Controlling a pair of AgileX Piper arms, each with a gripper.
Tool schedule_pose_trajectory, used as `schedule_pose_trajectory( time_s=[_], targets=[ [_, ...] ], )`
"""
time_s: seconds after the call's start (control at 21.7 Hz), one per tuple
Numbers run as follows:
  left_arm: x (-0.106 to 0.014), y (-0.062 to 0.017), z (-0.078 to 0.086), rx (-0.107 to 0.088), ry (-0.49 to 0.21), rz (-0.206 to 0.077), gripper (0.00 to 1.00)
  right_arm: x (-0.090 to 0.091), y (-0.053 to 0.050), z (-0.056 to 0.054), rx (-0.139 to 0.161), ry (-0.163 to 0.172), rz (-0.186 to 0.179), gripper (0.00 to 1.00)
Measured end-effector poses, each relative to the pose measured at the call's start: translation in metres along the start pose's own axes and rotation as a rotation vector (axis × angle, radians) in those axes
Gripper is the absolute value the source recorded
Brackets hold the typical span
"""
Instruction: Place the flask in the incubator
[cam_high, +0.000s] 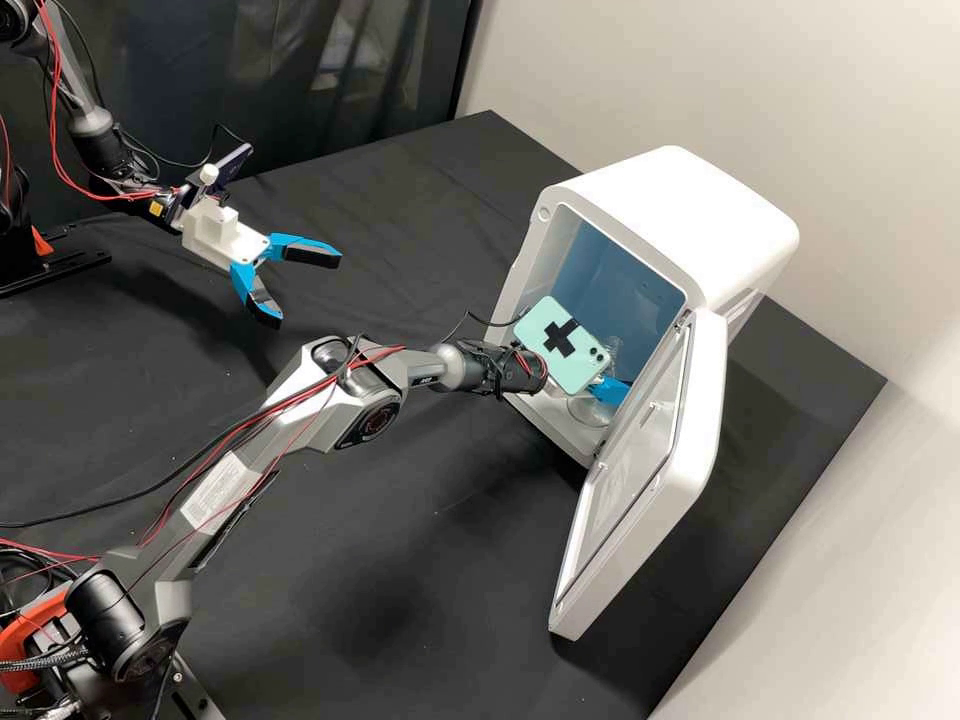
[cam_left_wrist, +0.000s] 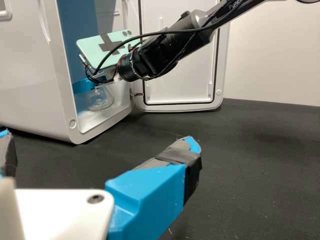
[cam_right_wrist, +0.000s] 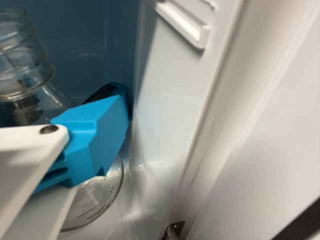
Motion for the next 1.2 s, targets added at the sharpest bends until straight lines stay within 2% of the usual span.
schedule_pose_trajectory(
  time_s=[0.37,0.46,0.6,0.78,0.83,1.01,1.11,1.2],
  targets=[
    [0.001,-0.0006,0.003,0.001,-0.011,-0.003,1.00,-0.004,-0.001,0.001,0.019,0.016,0.004,0.00],
    [0.001,0.0000,0.002,0.002,-0.012,-0.001,1.00,-0.008,0.002,0.001,0.041,0.022,0.005,0.00],
    [0.003,0.0015,0.002,0.006,-0.013,0.005,1.00,-0.010,0.006,0.002,0.055,0.024,0.011,0.00],
    [0.003,0.0003,0.002,0.003,-0.012,0.000,1.00,-0.010,0.007,0.004,0.046,0.027,0.011,0.00],
    [0.003,0.0001,0.002,0.003,-0.012,0.000,1.00,-0.011,0.009,0.004,0.055,0.029,0.012,0.00],
    [0.003,0.0001,0.002,0.003,-0.012,0.000,1.00,-0.013,0.009,0.006,0.049,0.035,0.004,0.00],
    [0.003,0.0001,0.002,0.003,-0.012,0.000,1.00,-0.014,0.008,0.011,0.047,0.036,-0.003,0.00],
    [0.003,-0.0002,0.001,0.002,-0.011,-0.002,1.00,-0.017,0.009,0.017,0.060,0.040,-0.012,0.00]
  ],
)
